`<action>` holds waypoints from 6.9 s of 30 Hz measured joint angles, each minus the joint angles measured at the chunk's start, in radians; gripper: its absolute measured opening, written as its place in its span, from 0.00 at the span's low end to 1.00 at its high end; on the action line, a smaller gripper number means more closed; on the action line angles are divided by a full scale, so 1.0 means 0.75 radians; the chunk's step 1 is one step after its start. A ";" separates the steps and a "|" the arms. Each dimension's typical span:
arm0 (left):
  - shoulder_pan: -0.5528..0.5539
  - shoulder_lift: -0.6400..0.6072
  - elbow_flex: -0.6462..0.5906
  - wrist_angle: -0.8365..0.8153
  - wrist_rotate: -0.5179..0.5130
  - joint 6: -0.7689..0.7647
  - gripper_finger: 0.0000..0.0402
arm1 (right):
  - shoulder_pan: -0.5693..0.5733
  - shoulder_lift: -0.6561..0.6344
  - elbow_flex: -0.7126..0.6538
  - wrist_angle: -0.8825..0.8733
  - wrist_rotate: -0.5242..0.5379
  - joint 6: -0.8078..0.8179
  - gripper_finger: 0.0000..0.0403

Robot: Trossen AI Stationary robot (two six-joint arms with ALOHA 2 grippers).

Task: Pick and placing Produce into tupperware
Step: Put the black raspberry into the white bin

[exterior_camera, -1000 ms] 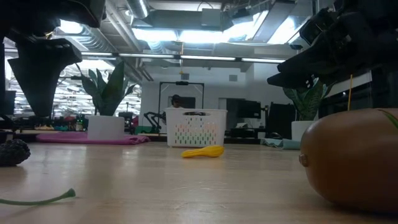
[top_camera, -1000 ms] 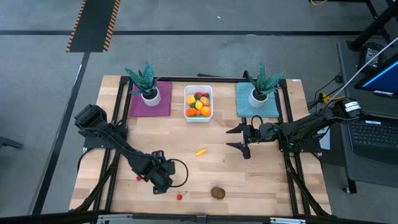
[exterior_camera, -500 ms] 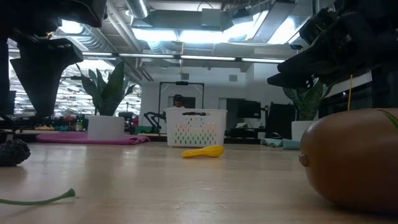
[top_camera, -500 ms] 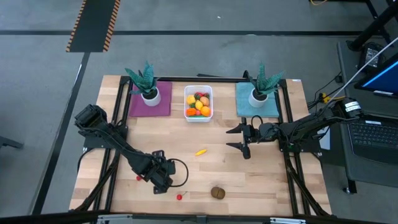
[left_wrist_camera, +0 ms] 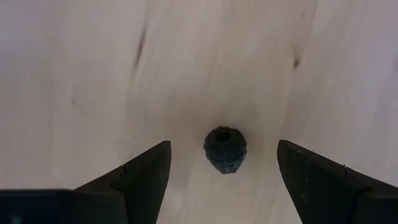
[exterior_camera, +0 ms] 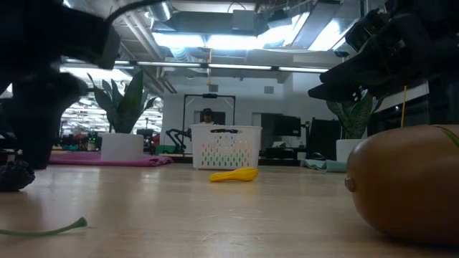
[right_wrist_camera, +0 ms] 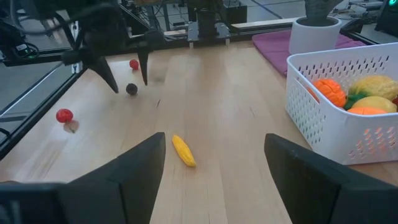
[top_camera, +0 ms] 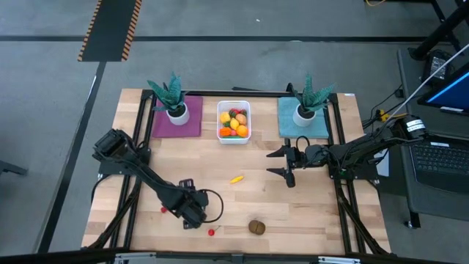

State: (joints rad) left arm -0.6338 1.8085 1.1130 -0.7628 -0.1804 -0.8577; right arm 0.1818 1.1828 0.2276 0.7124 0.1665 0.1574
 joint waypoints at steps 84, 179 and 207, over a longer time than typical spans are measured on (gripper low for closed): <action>0.036 -0.288 -0.004 -0.112 -0.063 0.205 0.20 | 0.000 0.000 0.001 -0.102 -0.001 0.065 0.68; 1.178 -0.329 -0.115 0.799 -0.039 1.045 0.20 | 0.000 0.000 0.000 -0.139 0.082 0.064 0.68; 1.226 -0.084 -0.074 0.737 0.016 1.053 0.34 | 0.000 0.002 -0.001 -0.151 0.083 0.068 0.68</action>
State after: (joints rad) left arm 0.2859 1.7458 1.0576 -0.2104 -0.1680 -0.0681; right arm 0.1818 1.1839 0.2272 0.5995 0.2287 0.2085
